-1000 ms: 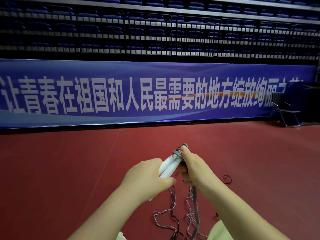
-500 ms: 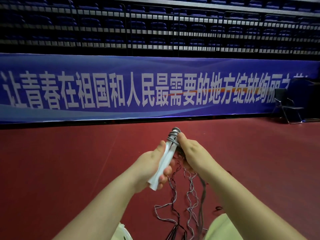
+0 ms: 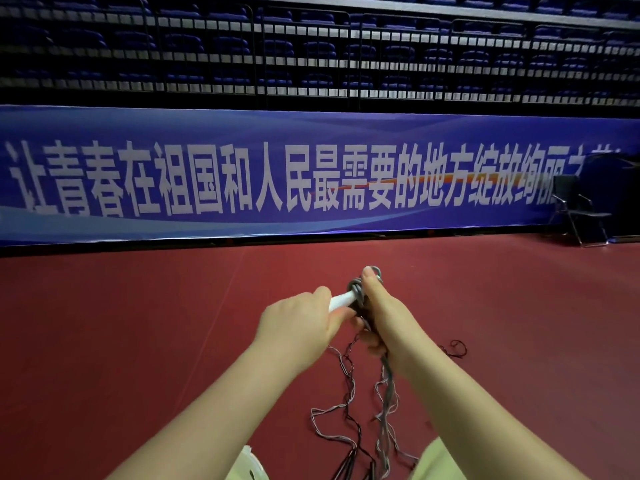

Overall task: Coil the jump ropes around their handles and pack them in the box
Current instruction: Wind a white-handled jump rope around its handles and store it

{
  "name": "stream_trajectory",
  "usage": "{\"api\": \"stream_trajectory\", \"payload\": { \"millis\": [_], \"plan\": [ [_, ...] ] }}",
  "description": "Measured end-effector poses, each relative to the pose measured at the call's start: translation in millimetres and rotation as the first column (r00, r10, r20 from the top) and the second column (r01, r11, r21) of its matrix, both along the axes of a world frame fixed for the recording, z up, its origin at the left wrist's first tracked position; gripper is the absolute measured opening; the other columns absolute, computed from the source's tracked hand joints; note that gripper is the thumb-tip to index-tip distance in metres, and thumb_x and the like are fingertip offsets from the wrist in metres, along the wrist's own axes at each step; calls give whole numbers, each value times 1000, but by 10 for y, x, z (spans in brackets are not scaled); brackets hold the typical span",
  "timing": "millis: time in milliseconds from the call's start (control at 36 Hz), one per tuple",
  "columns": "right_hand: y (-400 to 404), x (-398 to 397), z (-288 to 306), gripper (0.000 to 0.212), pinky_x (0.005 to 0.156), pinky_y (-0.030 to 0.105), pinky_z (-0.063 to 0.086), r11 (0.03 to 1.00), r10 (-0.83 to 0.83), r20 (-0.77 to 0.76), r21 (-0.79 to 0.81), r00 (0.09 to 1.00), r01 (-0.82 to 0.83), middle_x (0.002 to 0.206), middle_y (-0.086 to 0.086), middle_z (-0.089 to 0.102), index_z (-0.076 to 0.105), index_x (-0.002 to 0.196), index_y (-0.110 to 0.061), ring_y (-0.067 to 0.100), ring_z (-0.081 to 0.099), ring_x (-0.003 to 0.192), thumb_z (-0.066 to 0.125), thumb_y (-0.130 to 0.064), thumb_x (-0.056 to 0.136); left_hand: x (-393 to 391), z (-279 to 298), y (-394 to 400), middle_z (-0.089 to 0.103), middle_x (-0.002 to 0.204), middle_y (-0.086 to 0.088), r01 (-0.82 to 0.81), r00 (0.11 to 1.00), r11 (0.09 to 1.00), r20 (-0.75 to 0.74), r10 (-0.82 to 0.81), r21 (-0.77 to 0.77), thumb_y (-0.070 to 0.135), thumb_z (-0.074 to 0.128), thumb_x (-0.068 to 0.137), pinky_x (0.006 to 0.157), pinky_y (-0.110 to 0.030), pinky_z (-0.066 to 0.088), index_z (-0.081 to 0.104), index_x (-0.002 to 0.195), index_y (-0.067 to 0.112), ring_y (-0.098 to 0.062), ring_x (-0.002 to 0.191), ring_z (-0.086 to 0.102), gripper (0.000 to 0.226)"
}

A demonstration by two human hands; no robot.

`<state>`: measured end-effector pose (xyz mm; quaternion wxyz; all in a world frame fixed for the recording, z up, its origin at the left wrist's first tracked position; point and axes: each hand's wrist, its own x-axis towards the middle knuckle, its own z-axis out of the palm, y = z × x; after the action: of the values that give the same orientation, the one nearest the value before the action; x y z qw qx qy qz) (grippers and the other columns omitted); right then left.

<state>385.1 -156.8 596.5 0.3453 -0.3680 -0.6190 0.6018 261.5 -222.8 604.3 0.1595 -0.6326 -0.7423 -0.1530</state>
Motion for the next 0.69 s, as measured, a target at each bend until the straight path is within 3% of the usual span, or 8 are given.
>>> {"api": "stream_trajectory", "payload": {
  "millis": [194,278,333,389,444,528,611,694],
  "plan": [
    [-5,17,-1,48,40,19,15,1000,-24,-130,-18,991,21,56,0,33,42,65,-17,9,21,40,39,-54,96,-24,22,10,57,106,4,-4,977,998,-213,19,69,63,33,93,66,-32,34,43,109,22,-24,98,59,46],
    [-31,5,16,46,42,20,16,998,-50,-156,34,986,56,54,0,29,40,64,-17,10,20,40,38,-48,98,-17,66,-34,56,98,5,37,998,999,-49,-36,17,62,46,89,64,-33,35,43,104,22,-22,88,58,42],
    [-43,19,27,45,42,21,17,994,-73,-166,65,983,85,51,-2,31,42,64,-16,9,23,39,38,-44,99,-22,133,-70,56,85,5,126,968,985,233,-95,-120,58,56,84,61,-33,36,46,94,21,-17,70,53,40],
    [-61,51,41,47,40,20,20,994,-59,-191,83,980,76,46,-5,33,43,62,-16,7,25,37,37,-42,100,-51,186,-113,57,80,4,320,816,929,552,-171,-186,53,61,79,64,-32,39,51,89,21,-15,66,53,35],
    [-65,93,53,48,39,19,20,998,-24,-249,57,968,39,46,-6,32,43,61,-16,6,25,36,35,-42,101,-76,218,-184,66,84,0,526,480,843,857,-187,-110,50,59,79,69,-35,46,57,98,19,-17,72,65,36],
    [-49,152,73,46,36,17,22,998,45,-318,61,947,-26,49,-4,32,44,64,-15,6,26,35,35,-41,100,-86,197,-254,70,85,-7,669,44,743,999,11,-38,62,47,85,66,-33,53,59,110,9,-20,70,67,60],
    [-18,202,118,43,37,17,23,985,142,-305,134,942,-105,51,-3,33,44,67,-14,7,25,37,48,-49,91,-11,142,-255,59,71,-2,718,-70,696,991,114,-29,68,34,78,52,-25,47,61,100,9,-13,55,54,69],
    [32,268,190,45,40,20,20,968,234,-231,147,944,-203,53,-1,37,44,69,-12,10,25,41,47,-56,79,61,147,-219,50,63,1,680,-63,733,993,103,-33,72,34,75,40,-18,31,59,91,11,-11,51,43,68]
  ]
}}
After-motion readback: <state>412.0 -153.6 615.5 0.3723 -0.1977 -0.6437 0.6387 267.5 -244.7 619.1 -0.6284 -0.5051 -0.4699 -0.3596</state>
